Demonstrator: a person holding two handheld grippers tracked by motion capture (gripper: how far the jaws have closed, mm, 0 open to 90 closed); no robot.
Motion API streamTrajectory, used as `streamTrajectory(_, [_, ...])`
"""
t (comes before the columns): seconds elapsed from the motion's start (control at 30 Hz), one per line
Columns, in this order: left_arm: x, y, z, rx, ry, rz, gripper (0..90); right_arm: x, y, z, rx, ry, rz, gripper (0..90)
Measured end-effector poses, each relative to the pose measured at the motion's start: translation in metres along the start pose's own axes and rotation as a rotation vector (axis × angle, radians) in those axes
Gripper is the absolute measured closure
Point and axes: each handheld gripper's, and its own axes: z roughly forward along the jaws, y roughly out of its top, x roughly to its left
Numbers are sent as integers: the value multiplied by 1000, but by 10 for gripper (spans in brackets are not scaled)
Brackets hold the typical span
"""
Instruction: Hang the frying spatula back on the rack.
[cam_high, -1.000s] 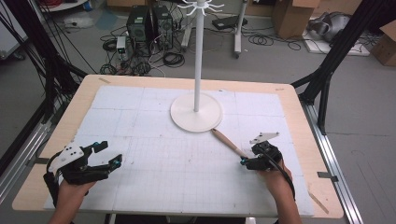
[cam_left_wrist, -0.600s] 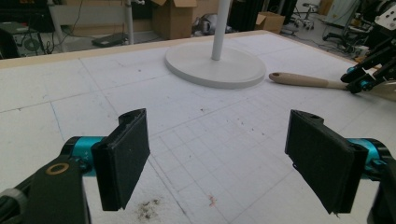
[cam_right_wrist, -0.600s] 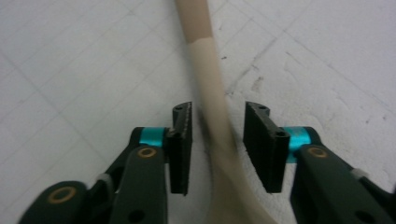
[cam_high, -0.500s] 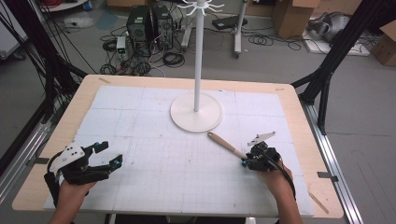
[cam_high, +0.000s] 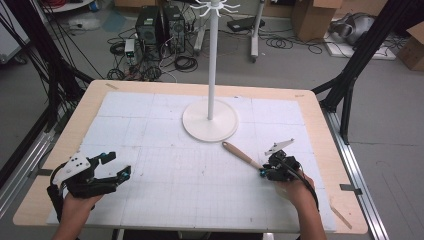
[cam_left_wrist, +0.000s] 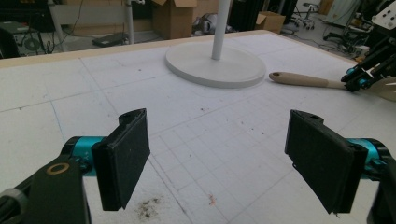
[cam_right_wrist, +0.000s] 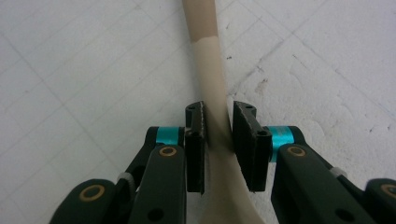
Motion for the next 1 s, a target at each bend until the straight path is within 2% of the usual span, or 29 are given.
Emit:
streamTrajectory(0.13, [0, 0, 0, 0, 0, 1, 222, -1, 1, 0, 9, 12, -2, 756])
streamTrajectory(0.2, [0, 0, 0, 0, -1, 1, 222, 0, 2, 0, 13, 4, -1, 762])
streamTrajectory(0.27, [0, 0, 0, 1, 0, 2, 222, 2, 2, 0, 16, -12, 11, 769])
streamTrajectory(0.63, [0, 0, -1, -5, 3, -2, 223, 0, 1, -2, 16, 1, 91, 779])
streamTrajectory(0.8, [0, 1, -1, -5, 3, 0, 223, -1, -3, -4, 4, 3, 99, 779])
streamTrajectory(0.83, [-1, 1, -1, -4, 3, 0, 223, -2, -5, -6, 0, 7, 115, 779])
streamTrajectory(1.0, [-1, 1, 0, -5, -1, 0, 223, -4, -11, -14, -48, 12, 144, 778])
